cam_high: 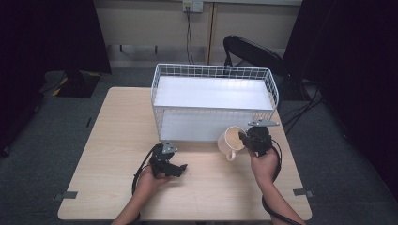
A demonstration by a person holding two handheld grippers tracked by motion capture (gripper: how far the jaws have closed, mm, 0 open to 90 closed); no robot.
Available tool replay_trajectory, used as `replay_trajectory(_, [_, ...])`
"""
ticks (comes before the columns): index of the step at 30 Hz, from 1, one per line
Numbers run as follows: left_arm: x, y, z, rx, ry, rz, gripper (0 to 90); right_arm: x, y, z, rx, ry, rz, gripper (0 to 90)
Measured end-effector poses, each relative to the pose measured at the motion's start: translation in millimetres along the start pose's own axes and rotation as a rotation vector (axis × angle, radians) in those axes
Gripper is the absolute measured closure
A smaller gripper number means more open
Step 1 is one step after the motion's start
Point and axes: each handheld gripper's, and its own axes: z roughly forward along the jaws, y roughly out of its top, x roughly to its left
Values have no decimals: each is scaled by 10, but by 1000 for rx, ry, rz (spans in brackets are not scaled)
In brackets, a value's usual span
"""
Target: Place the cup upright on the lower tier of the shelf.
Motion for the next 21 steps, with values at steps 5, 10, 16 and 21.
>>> replay_trajectory(5, [-6, 2, 4, 5, 0, -1, 62, 5, 17, 9, -8, -9, -1, 832])
replay_trajectory(10, [-9, 7, 12, 11, 2, 3, 33, 0, 35, 25, -10, -13, -2, 832])
replay_trajectory(16, [-11, 6, 14, 11, 0, -1, 30, 1, 54, 45, -18, -26, 2, 833])
replay_trajectory(21, [-9, 8, 12, 15, 1, 5, 25, 5, 67, 67, -29, -37, 1, 833])
